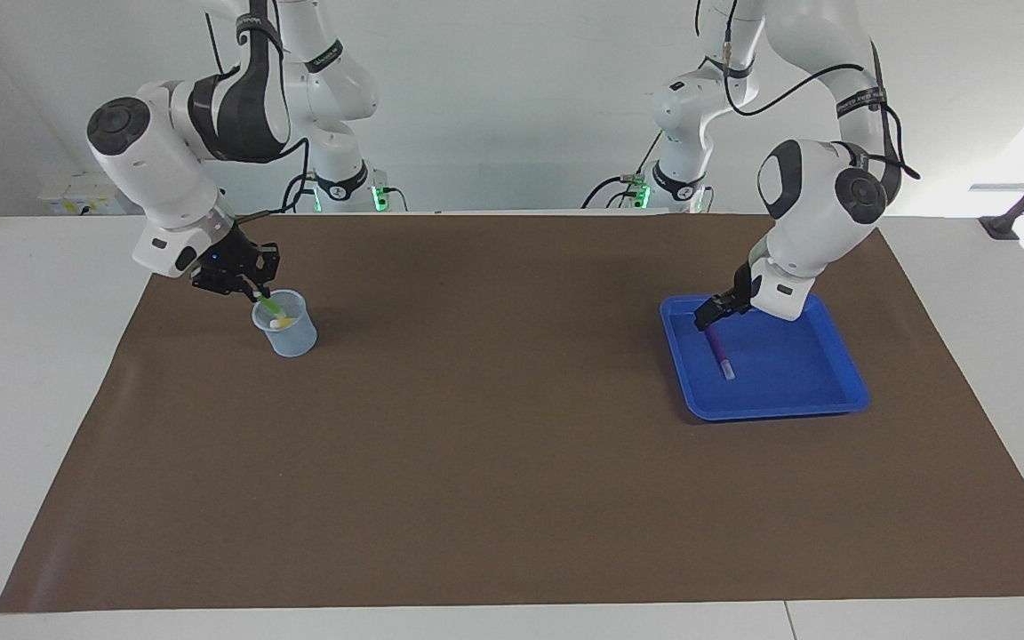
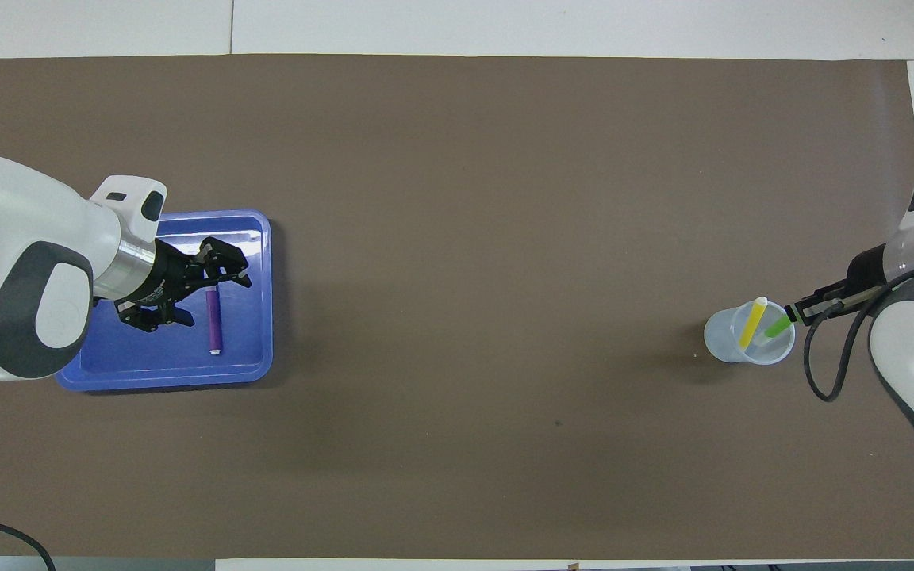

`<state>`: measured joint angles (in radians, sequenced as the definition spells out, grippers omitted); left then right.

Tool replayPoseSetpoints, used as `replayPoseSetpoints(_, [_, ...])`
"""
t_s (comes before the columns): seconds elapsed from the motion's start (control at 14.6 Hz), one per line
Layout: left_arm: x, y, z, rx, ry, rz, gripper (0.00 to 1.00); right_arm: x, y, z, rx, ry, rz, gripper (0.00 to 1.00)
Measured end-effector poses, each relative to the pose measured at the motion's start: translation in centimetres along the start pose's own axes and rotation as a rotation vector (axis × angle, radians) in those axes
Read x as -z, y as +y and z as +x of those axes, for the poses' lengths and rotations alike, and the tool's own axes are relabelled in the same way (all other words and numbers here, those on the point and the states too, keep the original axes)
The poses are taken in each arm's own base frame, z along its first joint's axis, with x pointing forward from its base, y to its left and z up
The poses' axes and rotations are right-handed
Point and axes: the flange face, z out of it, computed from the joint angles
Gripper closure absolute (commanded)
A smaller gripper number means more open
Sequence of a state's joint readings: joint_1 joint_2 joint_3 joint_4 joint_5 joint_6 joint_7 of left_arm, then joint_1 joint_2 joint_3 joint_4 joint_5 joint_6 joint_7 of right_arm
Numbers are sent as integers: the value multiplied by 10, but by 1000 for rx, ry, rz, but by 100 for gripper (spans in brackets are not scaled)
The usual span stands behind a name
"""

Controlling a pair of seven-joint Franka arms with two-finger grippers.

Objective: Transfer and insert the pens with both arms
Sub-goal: 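Carry the green pen to the cup while the left gripper returns, then insert the green pen into the clear cup and open the right gripper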

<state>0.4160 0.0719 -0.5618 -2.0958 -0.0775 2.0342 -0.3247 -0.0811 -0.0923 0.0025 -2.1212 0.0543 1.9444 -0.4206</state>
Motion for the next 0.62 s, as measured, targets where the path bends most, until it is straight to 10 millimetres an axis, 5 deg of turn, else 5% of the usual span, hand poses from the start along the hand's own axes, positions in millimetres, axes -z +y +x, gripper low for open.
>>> replayPoseSetpoints(0.07, [-12, -4, 3, -58, 20, 21, 0, -4, 1, -1, -2, -4, 2, 31])
replayPoseSetpoints(0.14, [-26, -6, 4, -104, 34, 39, 0, -6, 1, -1, -2, -8, 3, 3])
replayPoseSetpoints(0.41, [-68, -5, 9, -219, 38, 98, 2, -1, -1, 0, 1, -9, 4, 0])
replayPoseSetpoints(0.62, [-83, -4, 14, -239, 37, 86, 10, 34, -14, 6, 1, 19, 57, 0])
